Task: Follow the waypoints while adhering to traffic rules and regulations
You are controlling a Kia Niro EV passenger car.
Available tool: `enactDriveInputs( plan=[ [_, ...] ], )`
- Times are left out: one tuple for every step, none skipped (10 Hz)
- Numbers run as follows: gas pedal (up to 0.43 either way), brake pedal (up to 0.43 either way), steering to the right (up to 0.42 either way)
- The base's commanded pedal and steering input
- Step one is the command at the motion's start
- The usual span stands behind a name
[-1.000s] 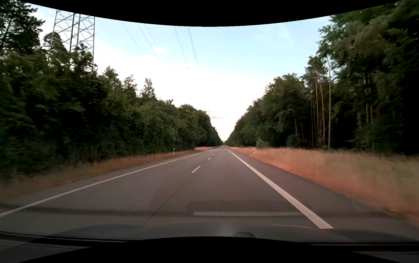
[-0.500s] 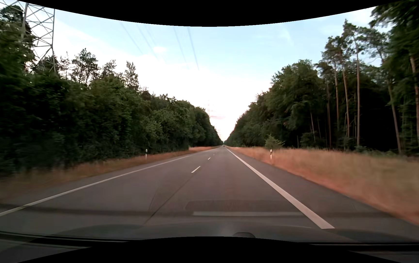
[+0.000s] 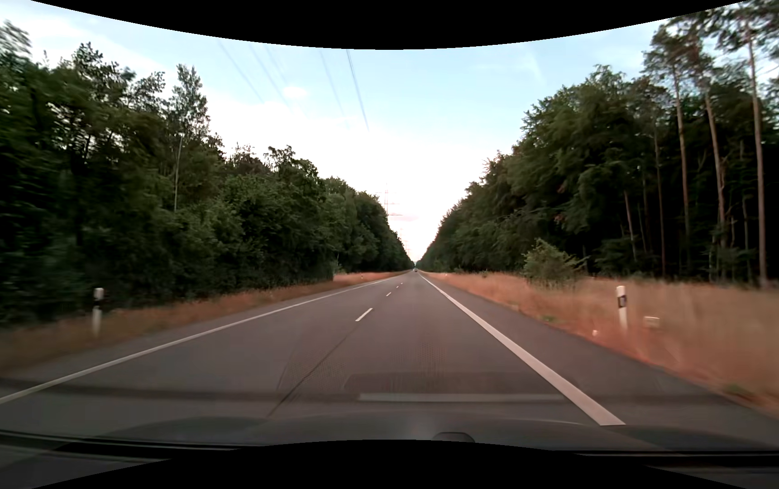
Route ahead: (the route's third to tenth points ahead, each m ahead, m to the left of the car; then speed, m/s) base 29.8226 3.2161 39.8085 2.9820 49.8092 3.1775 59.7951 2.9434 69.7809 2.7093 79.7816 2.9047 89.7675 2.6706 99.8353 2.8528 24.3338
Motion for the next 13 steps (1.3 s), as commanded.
enactDriveInputs(
  plan=[
    [0.177, 0.0, -0.001],
    [0.177, 0.0, -0.001],
    [0.177, 0.0, -0.001],
    [0.177, 0.0, -0.001],
    [0.177, 0.0, -0.001],
    [0.177, 0.0, -0.001],
    [0.177, 0.0, -0.001],
    [0.177, 0.0, -0.001],
    [0.177, 0.0, -0.002],
    [0.177, 0.0, -0.002],
    [0.177, 0.0, -0.002],
    [0.177, 0.0, -0.002],
    [0.177, 0.0, -0.002]
  ],
)
